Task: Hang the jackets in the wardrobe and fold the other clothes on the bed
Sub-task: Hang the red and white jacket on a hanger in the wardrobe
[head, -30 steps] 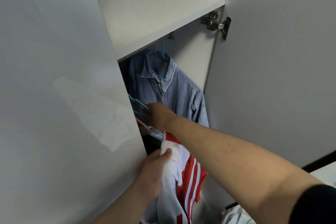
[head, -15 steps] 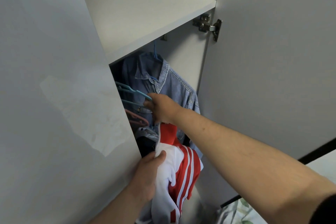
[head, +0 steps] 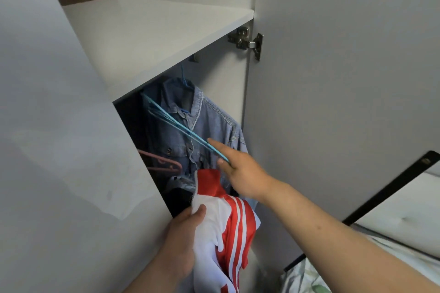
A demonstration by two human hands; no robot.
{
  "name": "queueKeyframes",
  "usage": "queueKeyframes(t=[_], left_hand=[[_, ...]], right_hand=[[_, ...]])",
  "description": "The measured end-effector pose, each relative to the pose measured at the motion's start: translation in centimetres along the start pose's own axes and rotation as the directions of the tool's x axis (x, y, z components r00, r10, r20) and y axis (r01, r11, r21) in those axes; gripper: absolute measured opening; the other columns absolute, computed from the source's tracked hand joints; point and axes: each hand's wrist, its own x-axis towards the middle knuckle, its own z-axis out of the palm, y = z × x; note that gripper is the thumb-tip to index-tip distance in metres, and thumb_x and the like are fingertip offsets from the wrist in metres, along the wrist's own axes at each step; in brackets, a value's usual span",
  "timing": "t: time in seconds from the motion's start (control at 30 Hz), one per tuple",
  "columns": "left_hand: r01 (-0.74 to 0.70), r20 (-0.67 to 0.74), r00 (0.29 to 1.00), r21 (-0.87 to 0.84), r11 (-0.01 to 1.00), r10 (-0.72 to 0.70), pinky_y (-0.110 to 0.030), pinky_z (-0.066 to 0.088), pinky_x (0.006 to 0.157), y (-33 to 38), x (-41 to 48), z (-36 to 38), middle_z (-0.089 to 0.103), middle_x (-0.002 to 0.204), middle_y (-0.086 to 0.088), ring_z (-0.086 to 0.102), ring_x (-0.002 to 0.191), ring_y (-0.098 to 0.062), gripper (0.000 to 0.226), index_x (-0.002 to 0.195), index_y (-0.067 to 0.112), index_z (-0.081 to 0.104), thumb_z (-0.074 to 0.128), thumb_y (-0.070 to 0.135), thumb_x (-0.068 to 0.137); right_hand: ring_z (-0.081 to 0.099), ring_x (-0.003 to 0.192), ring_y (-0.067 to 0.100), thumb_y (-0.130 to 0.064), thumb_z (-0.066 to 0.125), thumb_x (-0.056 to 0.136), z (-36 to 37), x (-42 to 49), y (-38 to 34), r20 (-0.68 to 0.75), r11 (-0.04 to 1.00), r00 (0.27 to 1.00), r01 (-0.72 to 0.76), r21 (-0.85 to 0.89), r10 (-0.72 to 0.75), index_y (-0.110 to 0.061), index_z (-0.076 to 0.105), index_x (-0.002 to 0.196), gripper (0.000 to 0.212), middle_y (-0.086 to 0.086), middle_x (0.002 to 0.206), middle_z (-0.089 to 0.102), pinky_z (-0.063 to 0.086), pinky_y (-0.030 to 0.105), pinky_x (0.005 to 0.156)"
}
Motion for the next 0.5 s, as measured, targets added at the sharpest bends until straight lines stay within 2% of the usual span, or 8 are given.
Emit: queueKeyframes(t=[0.07, 0.13, 0.17, 0.23, 0.3, 0.4, 0.43, 0.5], left_hand=[[-0.049, 0.008, 0.999, -0.015, 0.999, 0.049, -0.038, 0.052, 0.087, -0.1, -0.4, 0.4, 0.077, 0.087, 0.001, 0.071, 0.092, -0.022, 0.015, 0.086, 0.017, 0.074, 0.063, 0.024, 0.093], [-0.082, 0.037, 0.996, -0.048, 0.996, 0.083, -0.037, 0.05, 0.086, -0.3, -0.8, 0.7, 0.077, 0.088, -0.004, 0.071, 0.092, -0.023, 0.019, 0.084, 0.019, 0.078, 0.061, 0.018, 0.093], [-0.085, 0.069, 0.994, -0.069, 0.994, 0.09, -0.038, 0.05, 0.087, -0.3, -1.1, 0.9, 0.076, 0.09, -0.008, 0.071, 0.092, -0.024, 0.018, 0.085, 0.019, 0.078, 0.062, 0.017, 0.092], [-0.081, 0.128, 0.987, -0.093, 0.992, 0.093, -0.049, 0.046, 0.1, -0.2, -1.8, 1.1, 0.073, 0.101, -0.018, 0.068, 0.103, -0.033, 0.017, 0.097, 0.009, 0.076, 0.066, 0.019, 0.088], [-0.093, 0.171, 0.979, -0.121, 0.988, 0.113, -0.056, 0.038, 0.108, -0.1, -2.1, 1.2, 0.071, 0.107, -0.024, 0.064, 0.11, -0.04, 0.024, 0.105, 0.001, 0.072, 0.062, 0.017, 0.09], [-0.051, 0.234, 0.968, -0.151, 0.987, 0.086, -0.055, 0.039, 0.108, 0.5, -3.4, 1.8, 0.069, 0.108, -0.027, 0.064, 0.11, -0.041, 0.024, 0.107, -0.005, 0.069, 0.058, 0.011, 0.092], [-0.039, 0.242, 0.967, -0.15, 0.988, 0.075, -0.054, 0.041, 0.107, 0.7, -3.9, 1.8, 0.069, 0.109, -0.028, 0.065, 0.108, -0.041, 0.024, 0.107, -0.005, 0.069, 0.059, 0.012, 0.092], [-0.028, 0.262, 0.963, -0.141, 0.99, 0.064, -0.055, 0.044, 0.102, 0.8, -5.0, 1.7, 0.067, 0.108, -0.032, 0.066, 0.102, -0.04, 0.024, 0.105, -0.005, 0.068, 0.06, 0.013, 0.091]], right_hand=[[0.047, 0.095, -0.018, -0.015, 0.047, 0.102, 0.2, -3.4, 0.7, -0.044, 0.999, 0.999, -0.027, 0.04, 0.029, -0.041, 0.033, 0.148, 0.055, -0.032, 0.109, 0.052, 0.029, -0.001, 0.087], [0.042, 0.115, -0.019, -0.011, 0.047, 0.101, 0.6, -6.9, 0.9, -0.105, 0.994, 0.993, -0.04, 0.097, 0.051, -0.046, 0.03, 0.143, 0.058, -0.032, 0.127, 0.048, 0.024, -0.002, 0.097], [0.036, 0.123, -0.022, -0.01, 0.047, 0.1, 1.1, -8.6, 0.8, -0.137, 0.993, 0.989, -0.037, 0.108, 0.052, -0.049, 0.028, 0.141, 0.059, -0.038, 0.134, 0.041, 0.021, -0.002, 0.102], [0.026, 0.131, -0.024, -0.009, 0.046, 0.101, 2.4, -11.4, 0.3, -0.16, 0.988, 0.983, -0.071, 0.136, 0.092, -0.054, 0.027, 0.139, 0.062, -0.048, 0.139, 0.03, 0.018, 0.001, 0.108], [0.026, 0.131, -0.024, -0.002, 0.044, 0.099, 3.8, -13.2, -0.6, -0.166, 0.973, 0.972, -0.137, 0.187, 0.169, -0.053, 0.027, 0.138, 0.067, -0.037, 0.144, 0.034, 0.018, 0.003, 0.11], [0.039, 0.123, -0.02, 0.015, 0.044, 0.085, 5.4, -14.7, -2.3, -0.242, 0.948, 0.942, -0.163, 0.273, 0.231, -0.045, 0.041, 0.134, 0.077, -0.017, 0.134, 0.048, 0.025, 0.003, 0.104], [0.044, 0.122, -0.014, 0.017, 0.046, 0.079, 5.8, -15.2, -3.0, -0.253, 0.925, 0.93, -0.175, 0.336, 0.268, -0.044, 0.048, 0.13, 0.079, -0.014, 0.13, 0.053, 0.03, 0.007, 0.103], [0.054, 0.119, 0.004, 0.014, 0.052, 0.071, 6.5, -16.2, -4.0, -0.239, 0.846, 0.895, -0.227, 0.483, 0.377, -0.036, 0.058, 0.123, 0.073, -0.005, 0.125, 0.059, 0.042, 0.026, 0.105]])
